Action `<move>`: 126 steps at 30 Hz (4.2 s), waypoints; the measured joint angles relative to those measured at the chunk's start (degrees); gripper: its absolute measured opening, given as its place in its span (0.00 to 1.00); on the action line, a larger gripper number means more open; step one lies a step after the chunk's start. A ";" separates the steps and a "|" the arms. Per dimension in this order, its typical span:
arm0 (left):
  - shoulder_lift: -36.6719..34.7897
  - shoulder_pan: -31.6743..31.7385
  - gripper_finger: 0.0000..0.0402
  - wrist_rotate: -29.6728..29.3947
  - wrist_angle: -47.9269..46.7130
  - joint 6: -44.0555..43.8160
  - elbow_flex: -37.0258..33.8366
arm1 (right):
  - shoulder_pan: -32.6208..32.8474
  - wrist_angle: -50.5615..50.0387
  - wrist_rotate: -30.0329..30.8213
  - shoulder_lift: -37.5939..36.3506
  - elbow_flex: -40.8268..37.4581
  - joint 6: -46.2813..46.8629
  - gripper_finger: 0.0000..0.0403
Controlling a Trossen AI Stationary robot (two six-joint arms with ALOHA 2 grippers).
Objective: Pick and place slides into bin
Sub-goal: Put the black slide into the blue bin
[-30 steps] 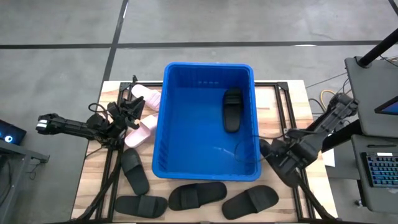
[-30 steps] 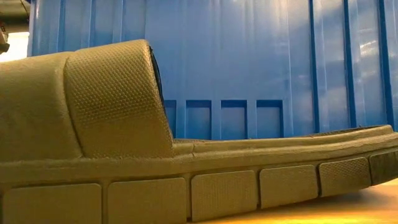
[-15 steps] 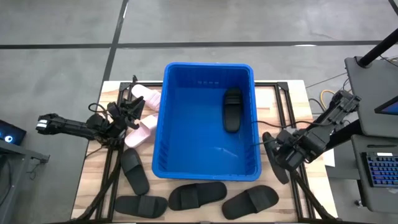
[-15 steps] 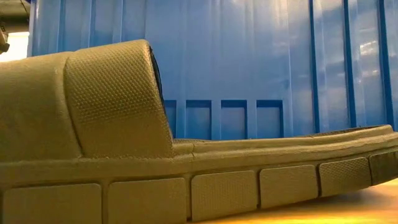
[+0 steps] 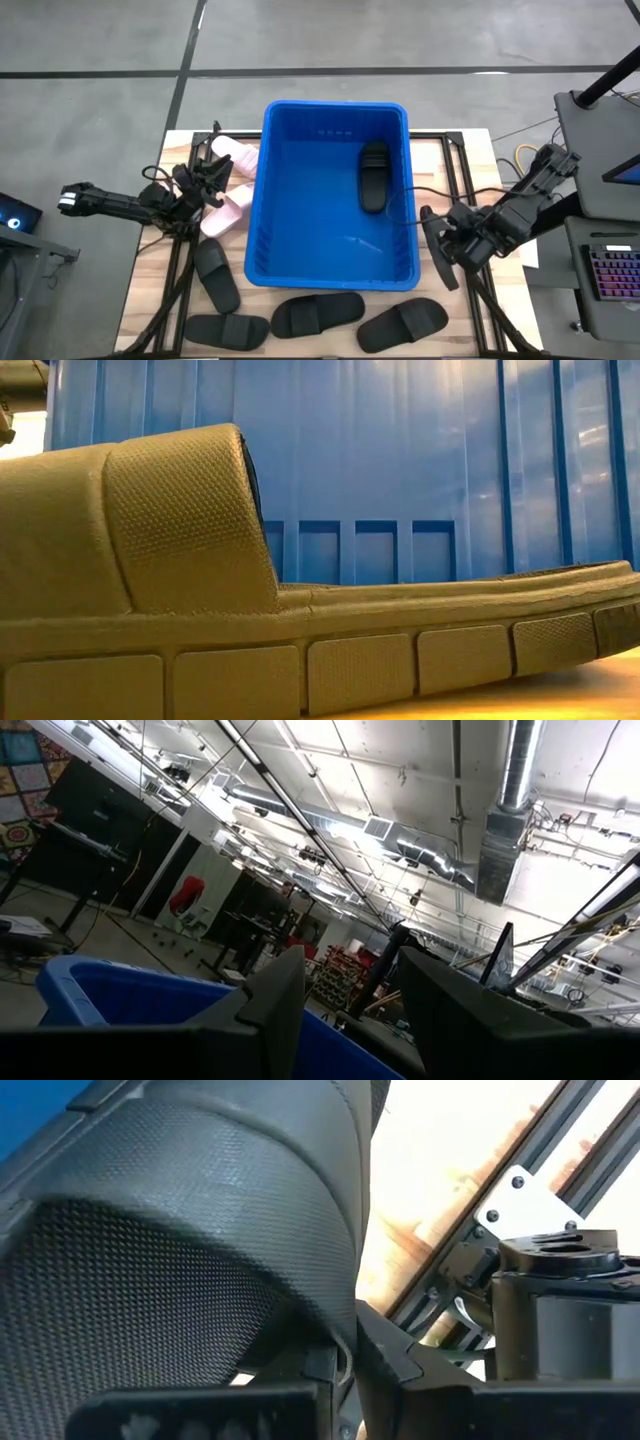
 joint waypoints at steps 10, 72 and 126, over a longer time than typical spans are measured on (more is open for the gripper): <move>-0.02 0.00 0.37 0.02 0.46 0.00 0.00 | -0.10 0.08 8.29 -3.51 9.02 -3.99 0.03; -0.14 0.01 0.37 0.02 1.98 -0.10 -0.02 | -56.67 0.17 20.38 42.17 58.22 -76.24 0.03; 0.11 0.01 0.37 0.02 1.85 0.07 -0.02 | -67.58 5.90 23.00 52.12 37.05 -87.97 0.03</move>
